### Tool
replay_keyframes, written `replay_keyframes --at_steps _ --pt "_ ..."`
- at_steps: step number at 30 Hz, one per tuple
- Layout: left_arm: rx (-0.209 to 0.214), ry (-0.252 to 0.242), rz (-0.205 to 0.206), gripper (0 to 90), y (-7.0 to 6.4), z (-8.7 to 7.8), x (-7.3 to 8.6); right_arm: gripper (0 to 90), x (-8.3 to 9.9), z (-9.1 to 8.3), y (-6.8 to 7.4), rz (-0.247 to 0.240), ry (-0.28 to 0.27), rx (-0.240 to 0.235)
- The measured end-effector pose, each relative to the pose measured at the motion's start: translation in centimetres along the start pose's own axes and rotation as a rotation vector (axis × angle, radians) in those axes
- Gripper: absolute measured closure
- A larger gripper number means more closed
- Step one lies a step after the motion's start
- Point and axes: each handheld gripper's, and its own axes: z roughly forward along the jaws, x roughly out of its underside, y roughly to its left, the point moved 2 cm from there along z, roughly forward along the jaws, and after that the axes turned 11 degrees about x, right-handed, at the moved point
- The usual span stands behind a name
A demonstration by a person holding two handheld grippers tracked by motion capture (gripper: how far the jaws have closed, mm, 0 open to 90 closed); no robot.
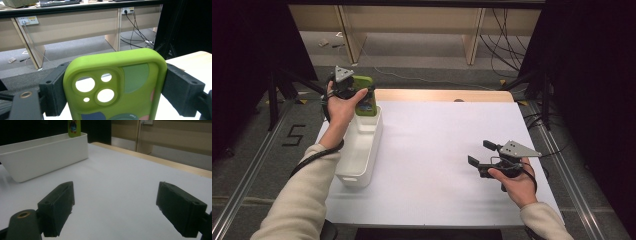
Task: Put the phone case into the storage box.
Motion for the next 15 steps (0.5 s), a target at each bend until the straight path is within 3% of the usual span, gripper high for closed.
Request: replay_keyframes --at_steps 15 --pt "-0.003 0.016 -0.009 16.2 0.18 0.65 0.36 16.2 0.05 0.04 0.01 0.002 0.002 0.0"
